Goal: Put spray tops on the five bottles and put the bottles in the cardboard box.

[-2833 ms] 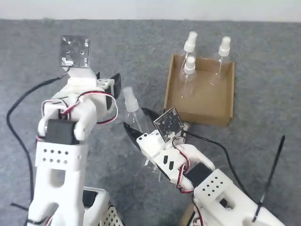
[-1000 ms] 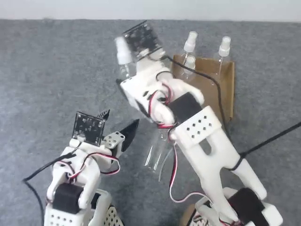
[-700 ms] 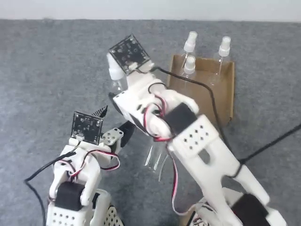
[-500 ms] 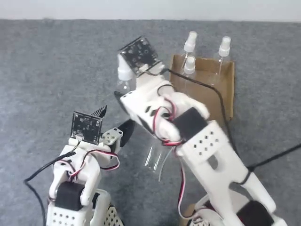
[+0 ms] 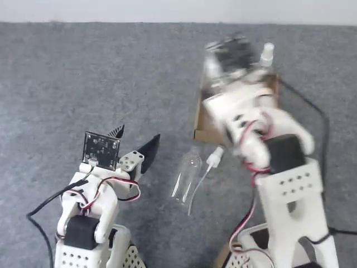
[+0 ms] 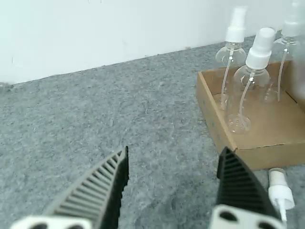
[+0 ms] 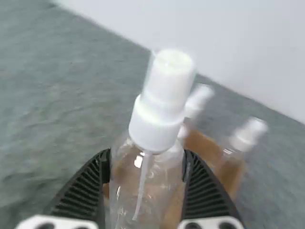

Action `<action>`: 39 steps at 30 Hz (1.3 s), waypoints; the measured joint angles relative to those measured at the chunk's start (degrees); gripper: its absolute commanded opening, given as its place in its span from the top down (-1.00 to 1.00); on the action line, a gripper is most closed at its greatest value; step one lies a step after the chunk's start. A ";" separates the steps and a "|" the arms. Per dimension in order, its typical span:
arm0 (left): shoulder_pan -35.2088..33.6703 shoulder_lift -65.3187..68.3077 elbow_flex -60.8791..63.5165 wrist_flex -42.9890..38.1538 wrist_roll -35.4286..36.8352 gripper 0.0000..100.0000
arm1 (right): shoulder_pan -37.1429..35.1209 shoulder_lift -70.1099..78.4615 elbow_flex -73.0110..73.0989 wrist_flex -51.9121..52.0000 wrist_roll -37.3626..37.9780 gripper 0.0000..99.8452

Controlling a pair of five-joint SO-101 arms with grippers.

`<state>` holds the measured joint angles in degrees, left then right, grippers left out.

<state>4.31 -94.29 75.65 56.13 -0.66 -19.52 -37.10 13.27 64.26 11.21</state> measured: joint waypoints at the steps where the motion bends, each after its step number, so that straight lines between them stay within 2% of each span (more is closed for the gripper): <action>1: 0.00 0.00 0.00 0.00 0.00 0.45 | 2.99 -0.26 0.70 -0.35 0.18 0.99; 6: 0.00 0.00 1.67 0.00 0.00 0.45 | 11.78 -0.79 10.99 -9.23 0.88 0.99; 11: 0.00 0.00 1.85 0.00 0.00 0.45 | 15.03 -0.79 23.56 -24.44 0.88 0.99; 16: 0.00 -0.44 3.25 -1.49 0.00 0.45 | 14.95 -0.79 33.41 -36.92 0.88 0.99; 22: 0.00 0.00 3.87 -2.11 0.00 0.45 | 17.49 -0.79 35.69 -43.69 -4.48 0.99; 39: -0.35 0.09 3.87 -2.11 0.00 0.45 | 19.16 18.37 35.60 -61.10 -5.01 0.99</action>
<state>3.96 -94.20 79.52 54.02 -0.66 -0.35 -18.73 48.88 3.16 6.20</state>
